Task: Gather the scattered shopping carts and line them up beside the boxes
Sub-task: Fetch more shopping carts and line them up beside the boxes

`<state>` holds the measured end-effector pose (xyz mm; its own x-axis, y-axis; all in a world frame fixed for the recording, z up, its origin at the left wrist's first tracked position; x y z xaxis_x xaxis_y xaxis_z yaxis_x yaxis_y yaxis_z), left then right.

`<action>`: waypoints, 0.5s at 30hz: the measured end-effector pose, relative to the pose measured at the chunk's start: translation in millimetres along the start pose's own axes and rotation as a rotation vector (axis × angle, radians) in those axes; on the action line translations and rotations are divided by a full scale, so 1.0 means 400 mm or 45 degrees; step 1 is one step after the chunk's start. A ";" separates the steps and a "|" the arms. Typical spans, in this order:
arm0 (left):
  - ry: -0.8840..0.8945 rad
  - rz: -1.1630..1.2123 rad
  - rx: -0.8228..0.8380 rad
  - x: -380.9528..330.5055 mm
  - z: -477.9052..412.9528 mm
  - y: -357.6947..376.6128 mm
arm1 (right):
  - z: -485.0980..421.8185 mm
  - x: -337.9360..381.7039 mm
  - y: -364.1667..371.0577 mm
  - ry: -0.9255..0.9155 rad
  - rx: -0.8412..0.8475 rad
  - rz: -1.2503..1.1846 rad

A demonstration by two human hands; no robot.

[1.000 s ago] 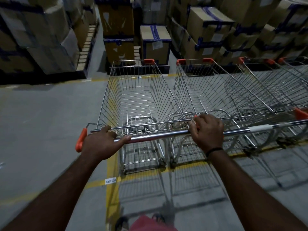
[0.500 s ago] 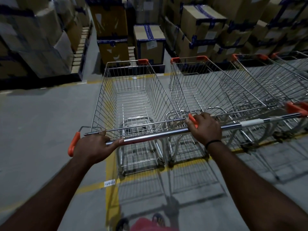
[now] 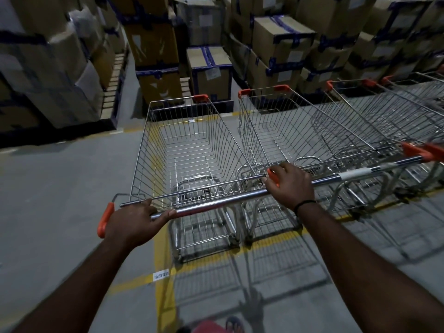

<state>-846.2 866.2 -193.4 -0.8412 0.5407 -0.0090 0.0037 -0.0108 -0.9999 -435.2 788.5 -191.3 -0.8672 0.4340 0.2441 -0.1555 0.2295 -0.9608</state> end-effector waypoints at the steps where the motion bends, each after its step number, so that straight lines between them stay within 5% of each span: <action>1: -0.002 -0.003 0.006 0.002 -0.001 0.004 | -0.002 0.002 -0.002 -0.001 0.014 0.006; 15: -0.027 -0.008 0.049 -0.001 0.000 -0.001 | 0.038 0.098 -0.017 -0.084 0.079 0.023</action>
<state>-845.7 865.9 -193.0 -0.8524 0.5229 -0.0018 -0.0221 -0.0396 -0.9990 -475.3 790.8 -177.2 -0.8990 0.3790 0.2195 -0.1671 0.1665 -0.9718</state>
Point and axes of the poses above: each hand's wrist, its own z-axis away from the middle knuckle, its own y-axis out of the palm, x = y × z, the point moved 2 cm from there along -z, towards the middle knuckle, and after that the axes turned 8 degrees about y, right-handed, at the moved point
